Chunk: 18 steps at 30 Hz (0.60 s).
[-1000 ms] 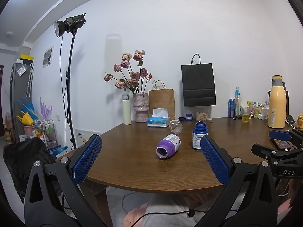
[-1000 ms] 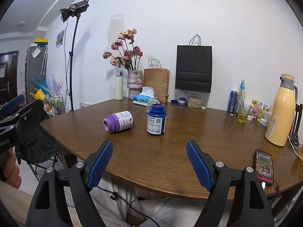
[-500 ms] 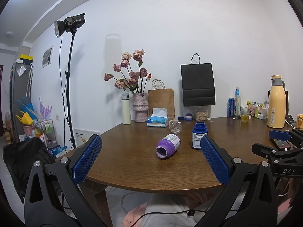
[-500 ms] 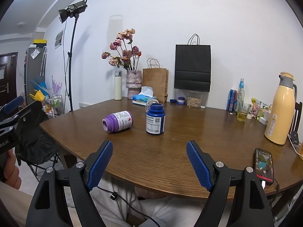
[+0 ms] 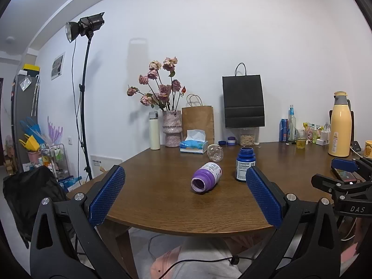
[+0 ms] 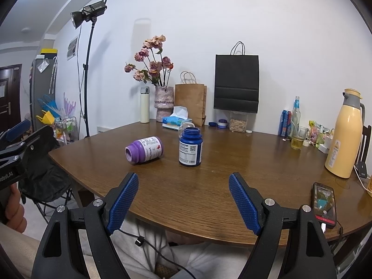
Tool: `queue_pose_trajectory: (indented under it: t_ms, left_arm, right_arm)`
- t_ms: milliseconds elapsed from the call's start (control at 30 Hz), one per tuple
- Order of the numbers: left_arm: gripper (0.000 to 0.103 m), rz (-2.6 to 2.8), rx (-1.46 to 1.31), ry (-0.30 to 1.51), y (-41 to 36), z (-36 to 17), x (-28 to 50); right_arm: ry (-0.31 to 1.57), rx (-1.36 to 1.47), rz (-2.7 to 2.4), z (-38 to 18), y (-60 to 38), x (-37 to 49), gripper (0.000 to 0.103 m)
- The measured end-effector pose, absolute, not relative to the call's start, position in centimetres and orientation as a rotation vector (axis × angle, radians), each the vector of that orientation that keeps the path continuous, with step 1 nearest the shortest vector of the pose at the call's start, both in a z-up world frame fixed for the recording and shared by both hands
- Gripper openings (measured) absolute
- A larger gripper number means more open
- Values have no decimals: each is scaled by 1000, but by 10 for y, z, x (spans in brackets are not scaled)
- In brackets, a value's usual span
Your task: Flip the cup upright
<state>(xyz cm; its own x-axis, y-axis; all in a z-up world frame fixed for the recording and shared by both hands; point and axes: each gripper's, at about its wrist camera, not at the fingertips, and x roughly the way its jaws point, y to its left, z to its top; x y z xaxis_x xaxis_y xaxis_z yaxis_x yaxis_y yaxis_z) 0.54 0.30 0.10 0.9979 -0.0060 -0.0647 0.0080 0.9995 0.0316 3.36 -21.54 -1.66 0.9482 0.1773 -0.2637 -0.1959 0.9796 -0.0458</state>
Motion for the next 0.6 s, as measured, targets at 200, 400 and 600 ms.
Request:
queue_pose_trajectory:
  t_ms: [200,400,600]
  left_arm:
    - [103,-7,33,64,2,1,6]
    - [103,-27,16,95,9,4,34]
    - [103,-80,-26,372,45,5,160]
  right_arm:
    - [268,-70,206,-15,-215,36,85]
    - [277,-29,249,-10,-216,50,85]
    - [424,18,361,-8,-187,136,85]
